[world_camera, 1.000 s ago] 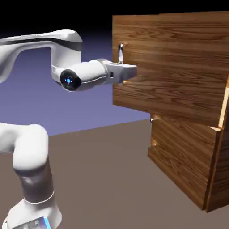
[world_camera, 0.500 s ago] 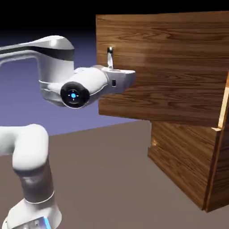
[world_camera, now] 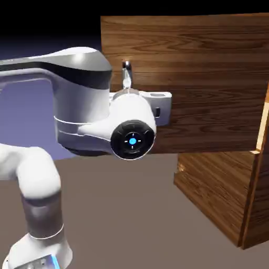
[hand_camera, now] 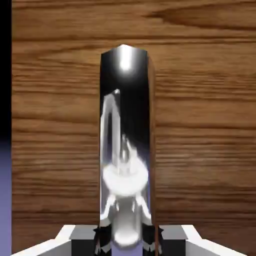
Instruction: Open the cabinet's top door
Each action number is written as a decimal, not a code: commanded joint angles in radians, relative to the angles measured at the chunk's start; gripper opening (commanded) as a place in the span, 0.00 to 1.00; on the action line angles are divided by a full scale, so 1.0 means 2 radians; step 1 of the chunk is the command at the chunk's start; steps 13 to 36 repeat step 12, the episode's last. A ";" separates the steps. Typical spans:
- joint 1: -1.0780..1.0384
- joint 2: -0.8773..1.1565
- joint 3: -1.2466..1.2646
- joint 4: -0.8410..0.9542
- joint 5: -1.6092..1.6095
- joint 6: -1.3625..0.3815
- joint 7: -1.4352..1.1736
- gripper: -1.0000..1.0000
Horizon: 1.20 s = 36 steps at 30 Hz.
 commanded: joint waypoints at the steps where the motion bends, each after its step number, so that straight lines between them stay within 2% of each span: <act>1: 0.018 0.006 -0.017 0.018 -0.008 -0.015 0.000 0.00; 11: 0.198 0.022 -0.158 0.191 -0.063 -0.144 0.017 0.00; 12: 0.198 0.022 -0.158 0.191 -0.063 -0.144 0.017 1.00; 36: 0.198 0.022 -0.158 0.191 -0.063 -0.144 0.017 1.00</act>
